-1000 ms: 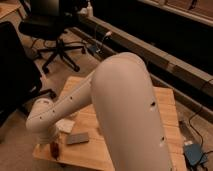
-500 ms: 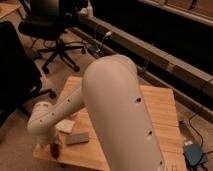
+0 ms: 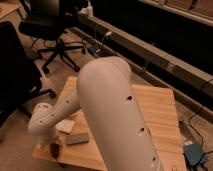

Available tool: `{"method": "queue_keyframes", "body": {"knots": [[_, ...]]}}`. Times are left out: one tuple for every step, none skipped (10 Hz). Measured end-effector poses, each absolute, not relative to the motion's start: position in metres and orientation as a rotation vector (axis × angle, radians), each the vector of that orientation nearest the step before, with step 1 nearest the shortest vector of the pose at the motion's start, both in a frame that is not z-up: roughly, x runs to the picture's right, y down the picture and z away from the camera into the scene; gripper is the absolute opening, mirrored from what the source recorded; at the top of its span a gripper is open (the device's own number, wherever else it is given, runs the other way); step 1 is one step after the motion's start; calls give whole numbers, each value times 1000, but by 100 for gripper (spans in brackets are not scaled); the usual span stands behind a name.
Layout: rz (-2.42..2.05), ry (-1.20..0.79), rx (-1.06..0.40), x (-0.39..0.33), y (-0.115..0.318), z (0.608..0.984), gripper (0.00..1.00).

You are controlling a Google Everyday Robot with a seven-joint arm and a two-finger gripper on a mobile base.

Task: Place the pepper in the ceramic bowl

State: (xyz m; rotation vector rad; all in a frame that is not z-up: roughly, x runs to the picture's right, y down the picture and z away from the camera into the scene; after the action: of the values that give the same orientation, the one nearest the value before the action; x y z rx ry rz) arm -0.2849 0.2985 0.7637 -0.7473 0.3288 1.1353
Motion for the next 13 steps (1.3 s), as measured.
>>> {"method": "queue_keyframes", "body": {"knots": [[1139,331,-746,-284,298,765,49],[1141,333,-746,-284,298,766,40],[1142,333,-747,-284,297,766,29],[1140,332,-745,-284,295,766,19],[1138,335,-735,-279,291,766,9],[1138,338,-720,-272,283,766,3],[1148,340,-703,-261,270,766,2],[1167,341,-687,-247,254,764,2],[1192,334,-674,-232,234,758,2],[1229,327,-657,-211,211,753,2],[1262,314,-641,-193,190,747,2],[1290,300,-626,-177,173,742,2],[1337,284,-605,-153,150,736,2]]}}
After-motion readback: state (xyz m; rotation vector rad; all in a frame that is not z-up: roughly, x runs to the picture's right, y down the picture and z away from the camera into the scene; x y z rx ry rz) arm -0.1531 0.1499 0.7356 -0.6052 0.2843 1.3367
